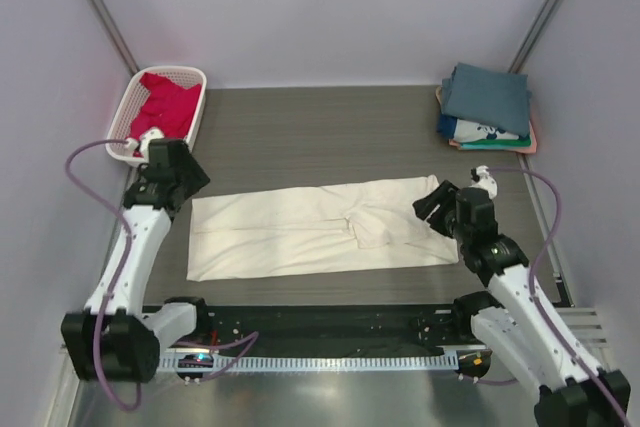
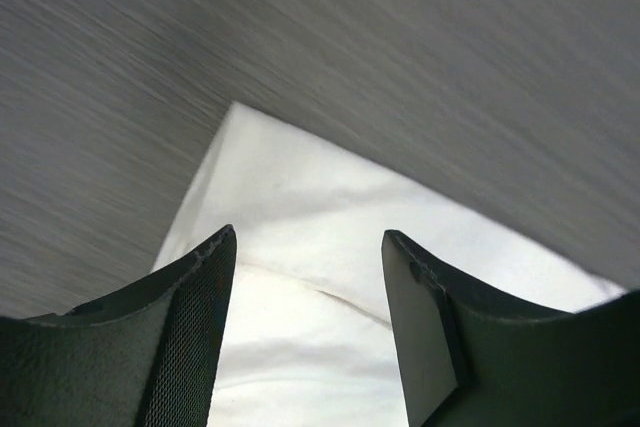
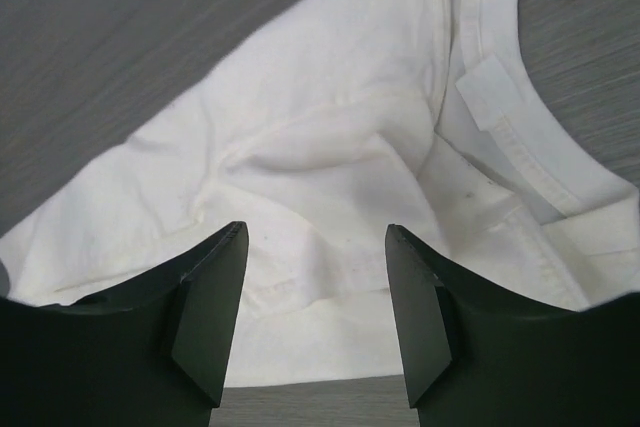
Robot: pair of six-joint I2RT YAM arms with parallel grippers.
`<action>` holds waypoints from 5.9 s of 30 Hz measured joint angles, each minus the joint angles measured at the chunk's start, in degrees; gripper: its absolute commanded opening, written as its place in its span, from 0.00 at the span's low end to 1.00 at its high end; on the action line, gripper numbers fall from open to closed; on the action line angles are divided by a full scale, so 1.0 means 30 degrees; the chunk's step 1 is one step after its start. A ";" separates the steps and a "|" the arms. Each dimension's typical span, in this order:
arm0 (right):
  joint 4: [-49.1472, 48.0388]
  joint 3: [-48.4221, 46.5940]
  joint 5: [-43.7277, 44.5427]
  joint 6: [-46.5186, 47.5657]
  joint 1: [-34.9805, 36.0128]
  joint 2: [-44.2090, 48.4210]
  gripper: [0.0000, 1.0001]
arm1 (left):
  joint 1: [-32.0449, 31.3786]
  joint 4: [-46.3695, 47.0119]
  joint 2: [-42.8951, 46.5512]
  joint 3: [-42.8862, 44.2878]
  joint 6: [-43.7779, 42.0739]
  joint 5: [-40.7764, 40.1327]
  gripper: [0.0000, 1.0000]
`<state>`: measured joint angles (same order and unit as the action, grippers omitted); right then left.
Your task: Fold and stack the t-shirts
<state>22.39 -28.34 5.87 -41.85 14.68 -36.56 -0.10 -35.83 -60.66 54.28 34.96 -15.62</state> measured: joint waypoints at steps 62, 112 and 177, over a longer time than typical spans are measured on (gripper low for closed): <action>-0.0153 -2.0538 -0.4116 0.5807 0.3024 -2.1500 0.99 | -2.0954 -0.4029 0.2084 -0.3592 1.1380 -0.1268 0.62; 0.3905 0.1100 0.1610 -1.0236 1.8775 -0.4532 0.01 | -2.3496 0.0714 0.4473 -0.9712 1.5628 0.0984 0.00; 0.2113 -1.9438 -0.1741 0.5479 0.2040 -2.4968 0.01 | -0.7300 -0.1013 -1.8491 1.4149 -0.0954 0.5464 0.02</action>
<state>28.73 -86.65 0.64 -25.41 20.80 -111.46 -22.00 -38.87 -116.14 96.73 32.10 0.78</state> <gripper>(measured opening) 0.045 0.009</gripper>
